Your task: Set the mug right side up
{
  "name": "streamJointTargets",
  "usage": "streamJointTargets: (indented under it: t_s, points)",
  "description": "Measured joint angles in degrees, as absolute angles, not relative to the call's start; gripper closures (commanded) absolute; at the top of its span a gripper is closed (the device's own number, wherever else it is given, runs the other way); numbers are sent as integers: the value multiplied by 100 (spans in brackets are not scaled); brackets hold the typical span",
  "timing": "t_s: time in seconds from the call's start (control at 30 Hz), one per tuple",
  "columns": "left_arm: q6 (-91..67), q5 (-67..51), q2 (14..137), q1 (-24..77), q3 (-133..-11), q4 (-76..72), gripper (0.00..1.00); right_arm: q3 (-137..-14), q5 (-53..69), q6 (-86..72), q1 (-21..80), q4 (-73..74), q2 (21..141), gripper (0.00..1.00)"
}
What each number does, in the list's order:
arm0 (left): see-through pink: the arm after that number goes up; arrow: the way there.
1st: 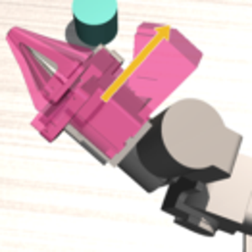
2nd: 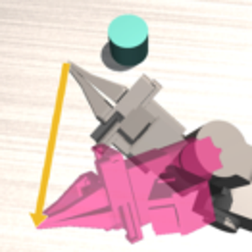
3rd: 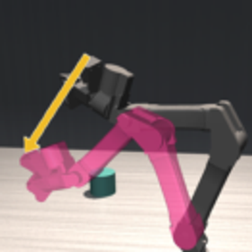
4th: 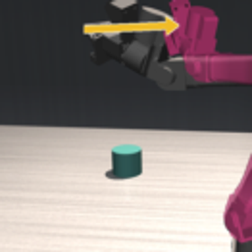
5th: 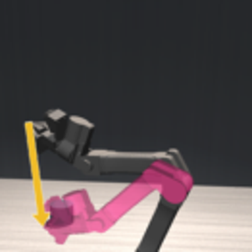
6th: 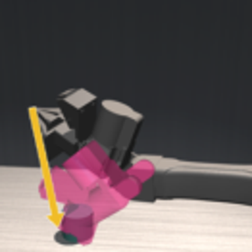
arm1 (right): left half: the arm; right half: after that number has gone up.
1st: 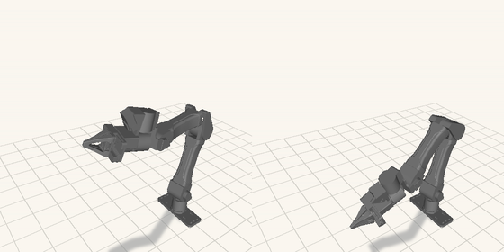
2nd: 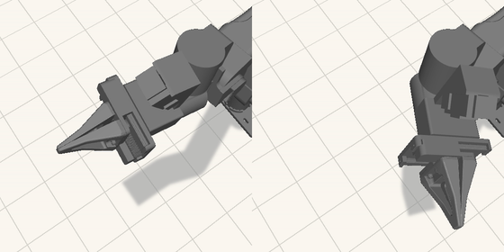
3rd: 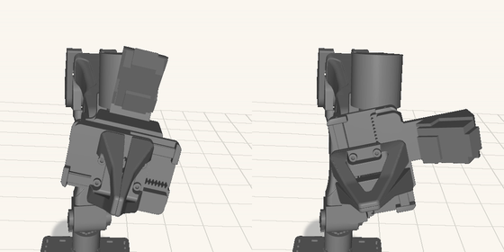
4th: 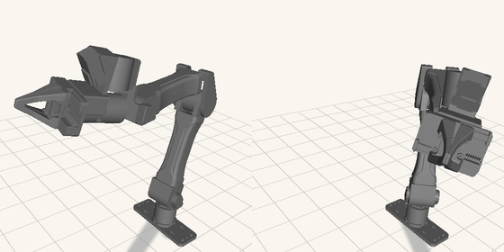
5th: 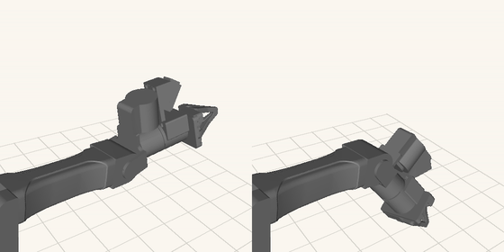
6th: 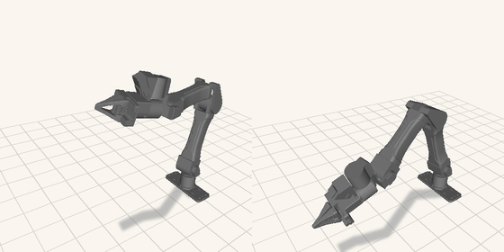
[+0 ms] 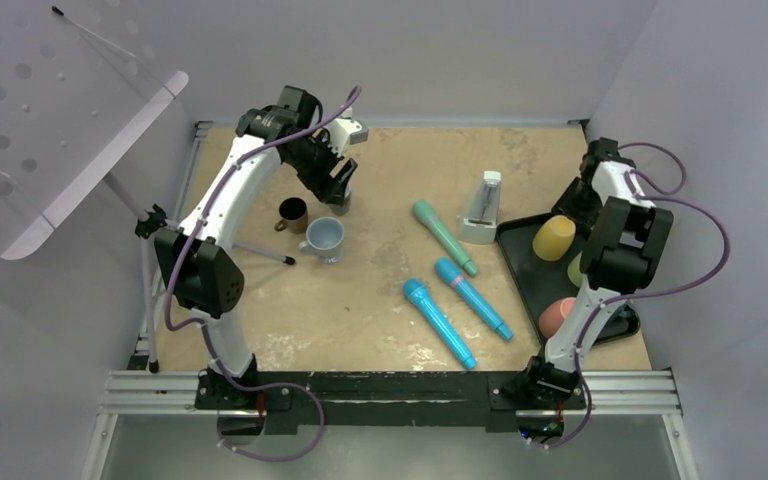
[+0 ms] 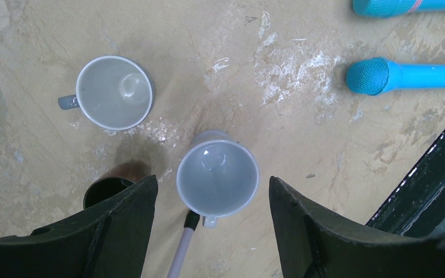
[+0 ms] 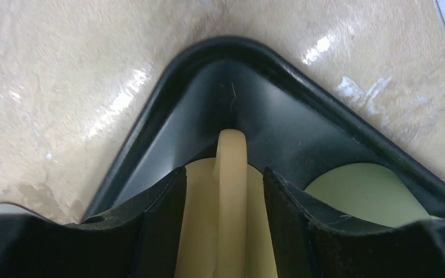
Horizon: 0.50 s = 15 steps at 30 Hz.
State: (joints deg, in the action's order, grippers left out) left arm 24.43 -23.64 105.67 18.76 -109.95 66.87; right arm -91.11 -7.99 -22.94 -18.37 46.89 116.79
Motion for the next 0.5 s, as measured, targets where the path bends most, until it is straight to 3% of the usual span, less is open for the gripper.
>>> streamJointTargets:
  t_s: [0.27, 0.37, 0.5]
  points:
    - [2440, -2368, 10567, 1876, -10995, 6687, 26, -8864, -751, -2056, -1813, 4609, 11526, 78]
    - [2440, -2370, 10567, 1876, -10995, 6687, 26, -8864, -775, -1911, -1774, 4622, 11611, 100]
    - [2440, -2368, 10567, 1876, -10995, 6689, 26, -8890, -751, -1726, -1702, 4672, 11627, 100]
